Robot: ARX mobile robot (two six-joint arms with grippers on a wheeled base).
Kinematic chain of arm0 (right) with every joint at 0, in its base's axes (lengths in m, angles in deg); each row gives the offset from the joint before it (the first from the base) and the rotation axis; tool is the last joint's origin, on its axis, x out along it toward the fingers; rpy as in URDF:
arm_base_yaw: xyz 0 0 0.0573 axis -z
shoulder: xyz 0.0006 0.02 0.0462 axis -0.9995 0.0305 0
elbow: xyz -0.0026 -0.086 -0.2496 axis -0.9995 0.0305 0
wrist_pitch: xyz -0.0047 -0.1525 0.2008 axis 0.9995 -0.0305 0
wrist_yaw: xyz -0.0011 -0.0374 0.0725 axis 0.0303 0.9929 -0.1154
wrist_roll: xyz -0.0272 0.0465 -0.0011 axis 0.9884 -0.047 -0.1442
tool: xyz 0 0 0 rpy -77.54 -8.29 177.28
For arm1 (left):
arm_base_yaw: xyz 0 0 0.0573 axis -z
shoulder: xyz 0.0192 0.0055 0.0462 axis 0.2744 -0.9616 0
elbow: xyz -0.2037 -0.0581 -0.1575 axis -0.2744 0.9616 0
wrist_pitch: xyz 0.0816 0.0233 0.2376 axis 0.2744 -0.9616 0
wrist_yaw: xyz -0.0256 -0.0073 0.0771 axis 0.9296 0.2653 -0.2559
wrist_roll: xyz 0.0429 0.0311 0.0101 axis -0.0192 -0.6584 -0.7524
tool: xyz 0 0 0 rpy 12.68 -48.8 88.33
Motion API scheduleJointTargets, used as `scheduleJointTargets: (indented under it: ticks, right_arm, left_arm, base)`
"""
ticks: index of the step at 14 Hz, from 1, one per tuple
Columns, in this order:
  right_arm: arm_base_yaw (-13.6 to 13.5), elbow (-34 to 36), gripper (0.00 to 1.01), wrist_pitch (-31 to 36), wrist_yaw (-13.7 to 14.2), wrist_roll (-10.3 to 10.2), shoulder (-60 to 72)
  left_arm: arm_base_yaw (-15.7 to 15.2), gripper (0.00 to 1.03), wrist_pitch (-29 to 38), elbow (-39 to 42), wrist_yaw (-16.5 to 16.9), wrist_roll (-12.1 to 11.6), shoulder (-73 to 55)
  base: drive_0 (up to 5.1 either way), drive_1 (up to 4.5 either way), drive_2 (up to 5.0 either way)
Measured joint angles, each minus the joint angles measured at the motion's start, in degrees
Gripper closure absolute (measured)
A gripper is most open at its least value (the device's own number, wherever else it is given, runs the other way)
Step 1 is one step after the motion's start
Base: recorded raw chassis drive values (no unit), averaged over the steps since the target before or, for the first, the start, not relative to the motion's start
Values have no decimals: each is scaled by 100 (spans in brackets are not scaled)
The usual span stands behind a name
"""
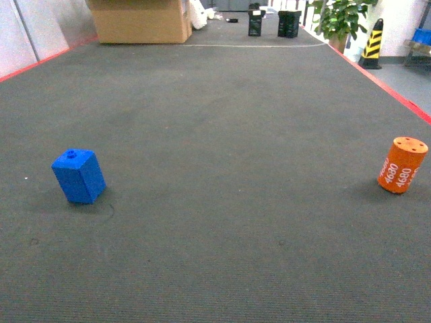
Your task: Sort blue parts and orange caps into right shelf containers
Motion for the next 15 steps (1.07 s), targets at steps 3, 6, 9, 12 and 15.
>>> scheduleJointTargets:
  ticks: [3, 6, 9, 12, 15]
  right_arm:
    - [0, 0, 3, 0, 0, 0, 0]
    - [0, 0, 3, 0, 0, 0, 0]
    - [0, 0, 3, 0, 0, 0, 0]
    - [0, 0, 3, 0, 0, 0, 0]
    - [0, 0, 3, 0, 0, 0, 0]
  left_arm:
    - [0, 5, 0, 0, 0, -2, 0]
    - [0, 5, 0, 0, 0, 0, 0]
    - [0, 5, 0, 0, 0, 0, 0]
    - [0, 5, 0, 0, 0, 0, 0]
    - [0, 5, 0, 0, 0, 0, 0]
  base:
    - [0, 0, 0]
    - [0, 0, 0]
    - [0, 0, 0]
    - [0, 0, 0]
    - [0, 0, 0]
